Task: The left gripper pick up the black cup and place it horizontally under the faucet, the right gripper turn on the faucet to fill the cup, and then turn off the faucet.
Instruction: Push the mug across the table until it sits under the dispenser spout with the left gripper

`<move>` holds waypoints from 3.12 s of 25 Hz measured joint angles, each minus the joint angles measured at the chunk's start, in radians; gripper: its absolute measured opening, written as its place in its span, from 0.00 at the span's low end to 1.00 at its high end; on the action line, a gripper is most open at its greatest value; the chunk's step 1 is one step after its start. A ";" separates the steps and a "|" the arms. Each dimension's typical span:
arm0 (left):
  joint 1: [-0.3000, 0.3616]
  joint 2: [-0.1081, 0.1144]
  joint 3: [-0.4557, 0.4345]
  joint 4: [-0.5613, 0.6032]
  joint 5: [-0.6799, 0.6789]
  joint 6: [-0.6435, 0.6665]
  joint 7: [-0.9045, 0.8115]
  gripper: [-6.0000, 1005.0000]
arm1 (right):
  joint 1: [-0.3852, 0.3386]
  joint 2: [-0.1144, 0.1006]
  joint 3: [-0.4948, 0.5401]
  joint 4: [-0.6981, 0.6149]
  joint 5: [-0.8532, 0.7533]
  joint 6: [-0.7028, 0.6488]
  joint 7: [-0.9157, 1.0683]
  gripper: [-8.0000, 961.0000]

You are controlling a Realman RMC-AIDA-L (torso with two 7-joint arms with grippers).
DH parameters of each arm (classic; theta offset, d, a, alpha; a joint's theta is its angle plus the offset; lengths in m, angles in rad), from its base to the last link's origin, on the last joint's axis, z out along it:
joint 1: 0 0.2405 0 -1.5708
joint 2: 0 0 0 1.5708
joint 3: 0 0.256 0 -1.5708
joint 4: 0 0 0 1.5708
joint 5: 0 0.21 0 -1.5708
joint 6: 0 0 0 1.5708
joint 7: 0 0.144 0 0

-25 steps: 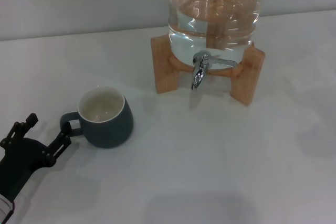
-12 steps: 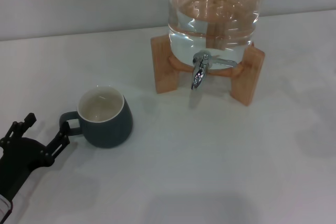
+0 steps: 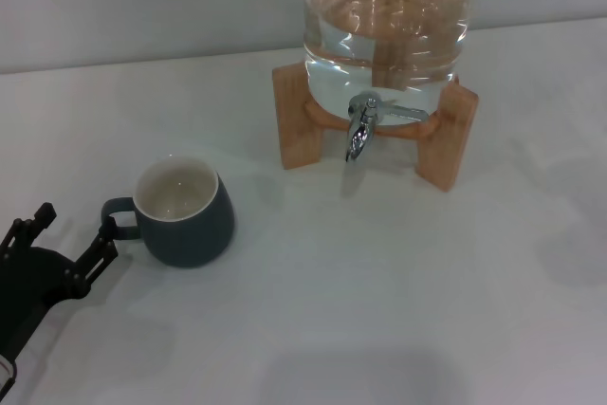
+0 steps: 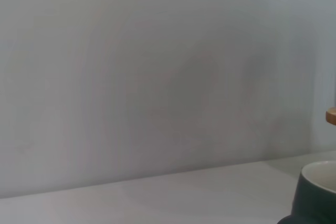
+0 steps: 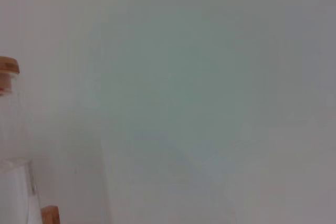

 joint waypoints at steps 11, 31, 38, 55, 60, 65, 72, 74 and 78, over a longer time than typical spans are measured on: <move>-0.014 0.000 0.000 -0.005 -0.003 0.009 -0.005 0.83 | 0.000 0.000 0.000 0.000 0.001 0.000 0.000 0.89; -0.033 -0.002 0.000 -0.011 -0.008 0.034 -0.008 0.83 | -0.016 0.000 0.000 -0.005 0.002 0.005 0.000 0.89; -0.024 -0.003 0.000 -0.009 -0.029 0.036 -0.010 0.83 | -0.016 0.000 0.000 -0.006 0.002 0.005 0.000 0.89; -0.026 -0.003 0.000 -0.011 -0.035 0.046 -0.013 0.83 | -0.021 0.000 0.000 -0.008 0.000 0.016 0.000 0.89; -0.031 -0.003 0.000 -0.011 -0.038 0.061 -0.015 0.83 | -0.022 0.000 0.001 -0.008 0.001 0.018 0.000 0.89; -0.031 -0.002 0.000 -0.011 -0.047 0.062 -0.015 0.83 | -0.023 0.000 0.002 -0.008 0.001 0.025 0.000 0.89; -0.034 -0.002 0.000 -0.019 -0.061 0.062 -0.015 0.82 | -0.025 0.000 0.002 -0.008 0.002 0.029 0.000 0.89; -0.033 -0.002 0.000 -0.023 -0.061 0.062 -0.016 0.82 | -0.027 0.000 0.002 -0.008 0.002 0.030 0.000 0.89; -0.032 -0.002 0.002 -0.026 -0.059 0.062 -0.027 0.81 | -0.029 0.000 0.015 -0.005 0.001 0.039 0.000 0.89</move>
